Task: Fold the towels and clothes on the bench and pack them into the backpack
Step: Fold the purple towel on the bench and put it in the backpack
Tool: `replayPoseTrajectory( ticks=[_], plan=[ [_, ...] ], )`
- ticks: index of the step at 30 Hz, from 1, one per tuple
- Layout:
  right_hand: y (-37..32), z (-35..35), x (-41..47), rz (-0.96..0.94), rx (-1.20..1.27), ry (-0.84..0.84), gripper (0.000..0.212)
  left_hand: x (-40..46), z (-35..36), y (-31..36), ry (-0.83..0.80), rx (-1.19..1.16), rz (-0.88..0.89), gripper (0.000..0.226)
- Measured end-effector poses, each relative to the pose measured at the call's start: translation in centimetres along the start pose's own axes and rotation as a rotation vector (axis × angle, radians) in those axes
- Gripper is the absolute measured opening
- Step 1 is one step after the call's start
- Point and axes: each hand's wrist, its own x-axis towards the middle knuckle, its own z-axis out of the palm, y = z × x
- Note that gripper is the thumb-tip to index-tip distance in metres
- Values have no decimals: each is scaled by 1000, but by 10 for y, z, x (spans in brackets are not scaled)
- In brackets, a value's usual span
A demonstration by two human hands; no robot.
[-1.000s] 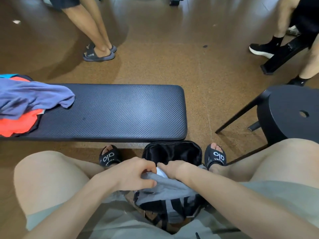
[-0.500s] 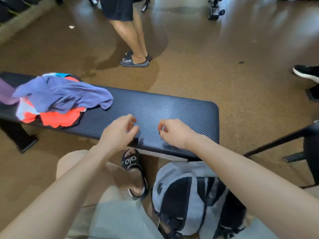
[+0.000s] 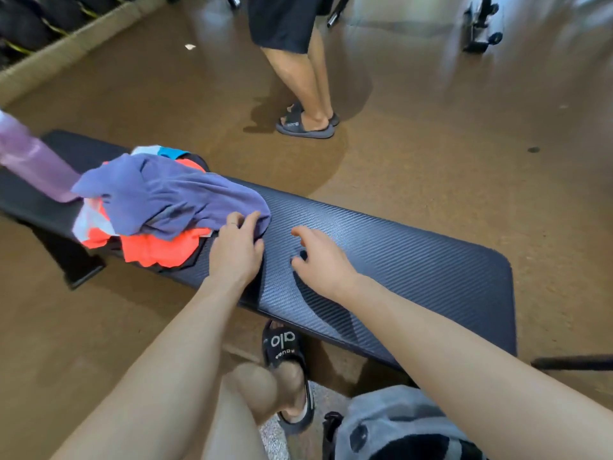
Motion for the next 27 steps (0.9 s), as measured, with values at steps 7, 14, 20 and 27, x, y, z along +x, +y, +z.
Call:
replayPoseTrajectory(
  ticks=[7, 14, 20, 27],
  plan=[
    [8, 5, 13, 85, 178, 47, 47, 20, 5, -9, 67, -70, -13, 12],
    [23, -16, -12, 205, 584, 178, 50, -2, -21, 49, 58, -464, 187, 14],
    [48, -48, -61, -115, 378, 192, 40, -88, -46, 116, -222, -731, 317, 18],
    [64, -82, -135, -183, -37, 213, 25, -129, -77, 153, -220, -813, 239, 24]
  ],
)
